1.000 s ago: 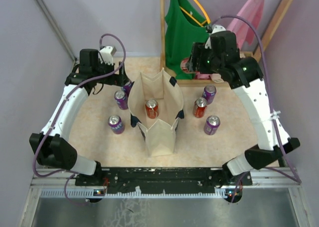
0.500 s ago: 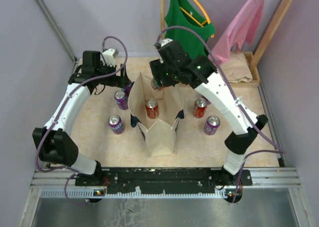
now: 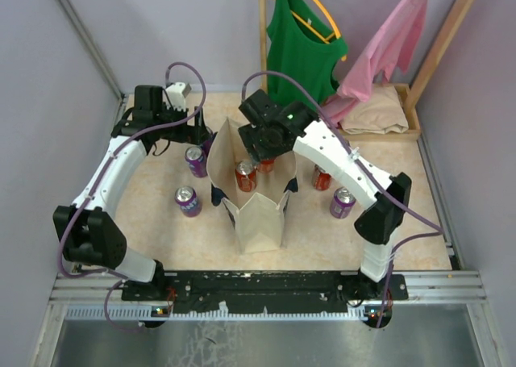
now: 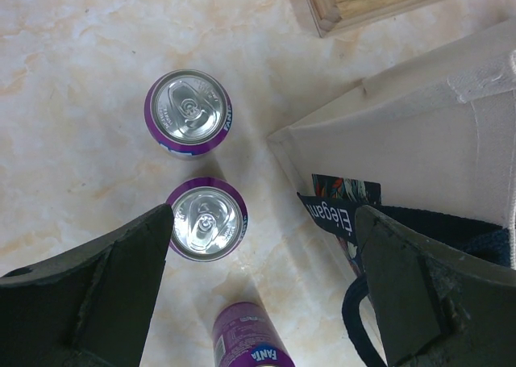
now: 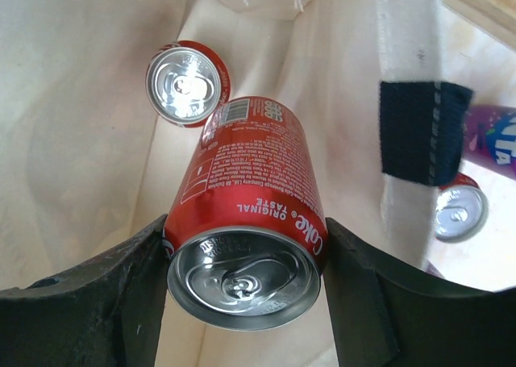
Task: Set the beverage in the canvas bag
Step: Place the drink in the canvas bag.
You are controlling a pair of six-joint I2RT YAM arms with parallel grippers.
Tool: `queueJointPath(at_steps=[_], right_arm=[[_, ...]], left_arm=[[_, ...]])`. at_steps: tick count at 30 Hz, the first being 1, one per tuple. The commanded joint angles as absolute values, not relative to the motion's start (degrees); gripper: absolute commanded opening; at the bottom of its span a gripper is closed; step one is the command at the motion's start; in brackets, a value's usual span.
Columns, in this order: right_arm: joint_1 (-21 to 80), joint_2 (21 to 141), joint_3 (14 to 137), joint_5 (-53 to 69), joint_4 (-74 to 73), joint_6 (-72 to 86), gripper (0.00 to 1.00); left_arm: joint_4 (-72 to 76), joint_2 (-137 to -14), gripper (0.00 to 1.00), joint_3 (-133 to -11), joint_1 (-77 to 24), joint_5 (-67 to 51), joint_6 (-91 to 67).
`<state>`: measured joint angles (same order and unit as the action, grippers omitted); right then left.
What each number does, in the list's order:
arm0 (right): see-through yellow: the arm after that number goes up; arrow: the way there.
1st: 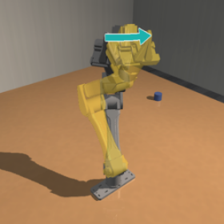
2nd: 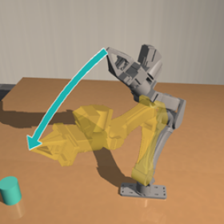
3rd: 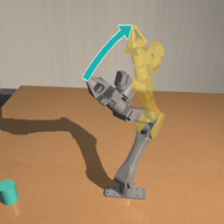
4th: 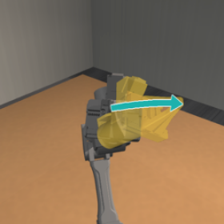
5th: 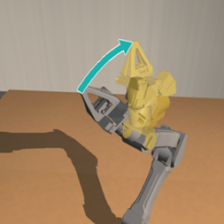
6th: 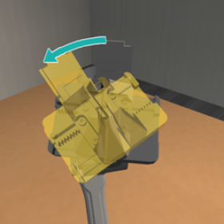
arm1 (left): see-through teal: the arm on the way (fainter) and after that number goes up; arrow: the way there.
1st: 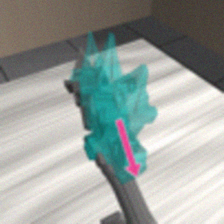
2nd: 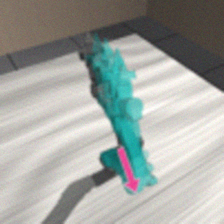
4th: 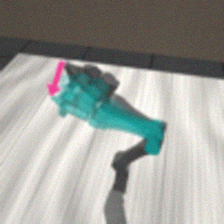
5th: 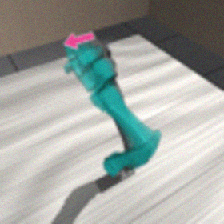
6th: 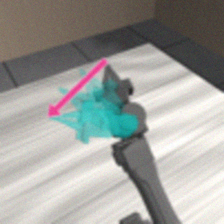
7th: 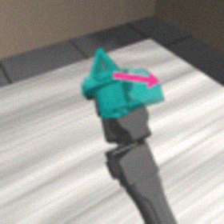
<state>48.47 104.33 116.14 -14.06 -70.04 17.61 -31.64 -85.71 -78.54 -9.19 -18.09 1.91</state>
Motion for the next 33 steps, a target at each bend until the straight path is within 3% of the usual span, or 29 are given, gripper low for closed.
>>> queueJointPath(at_steps=[1, 13, 33], right_arm=[[49.4, 103.9, 113.7, -13.3, -61.3, 15.9, 0.00], [47.6, 104.0, 105.2, -9.9, -54.7, 14.3, 0.00], [44.4, 107.4, 101.4, -6.1, -52.7, 12.9, 0.00]], left_arm=[[-30.0, -83.9, 1.00, -78.0, -8.7, -18.6, 1.8], [-30.1, -84.6, 1.00, -78.7, -8.3, -18.9, 2.0], [-30.4, -85.3, 1.00, -79.0, -8.3, -19.1, 1.8]])
